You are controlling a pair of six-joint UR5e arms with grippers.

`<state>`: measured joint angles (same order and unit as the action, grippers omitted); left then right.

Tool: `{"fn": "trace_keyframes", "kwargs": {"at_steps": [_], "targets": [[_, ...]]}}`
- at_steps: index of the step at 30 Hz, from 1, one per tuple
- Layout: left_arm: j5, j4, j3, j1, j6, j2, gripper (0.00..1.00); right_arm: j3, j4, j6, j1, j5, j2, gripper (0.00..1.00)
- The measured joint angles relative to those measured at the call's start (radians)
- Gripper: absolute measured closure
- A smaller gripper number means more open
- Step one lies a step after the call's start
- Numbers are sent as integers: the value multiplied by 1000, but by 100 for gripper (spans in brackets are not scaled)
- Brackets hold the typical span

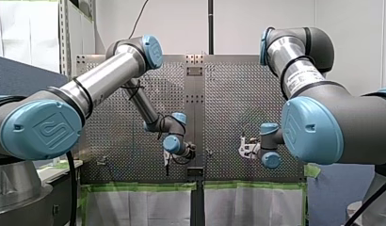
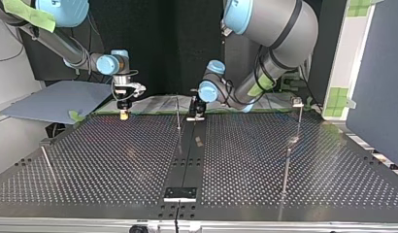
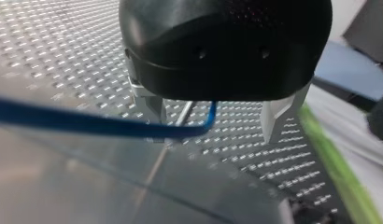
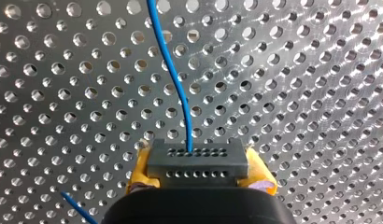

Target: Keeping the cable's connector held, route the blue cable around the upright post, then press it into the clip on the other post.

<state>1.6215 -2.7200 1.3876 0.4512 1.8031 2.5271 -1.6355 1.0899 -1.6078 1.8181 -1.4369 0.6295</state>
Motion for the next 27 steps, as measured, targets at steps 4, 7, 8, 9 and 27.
{"fn": "trace_keyframes", "kwargs": {"at_steps": [4, 7, 8, 9, 27], "targets": [[6, -40, 14, 12, -40, -18, 0, 0, -3, 0, 0, 0, 0, 100], [7, -71, 34, 20, -70, -40, 0, 0, -3, 0, 0, 0, 0, 100], [7, -80, 39, 24, -79, -44, 0, 0, -4, 0, 0, 0, 0, 100], [8, -88, 44, 26, -88, -48, 0, 0, -4, 0, 0, 1, 0, 100], [-10, -55, 125, 73, -152, -133, 0, 0, -4, -2, 0, 1, 0, 100]]}}
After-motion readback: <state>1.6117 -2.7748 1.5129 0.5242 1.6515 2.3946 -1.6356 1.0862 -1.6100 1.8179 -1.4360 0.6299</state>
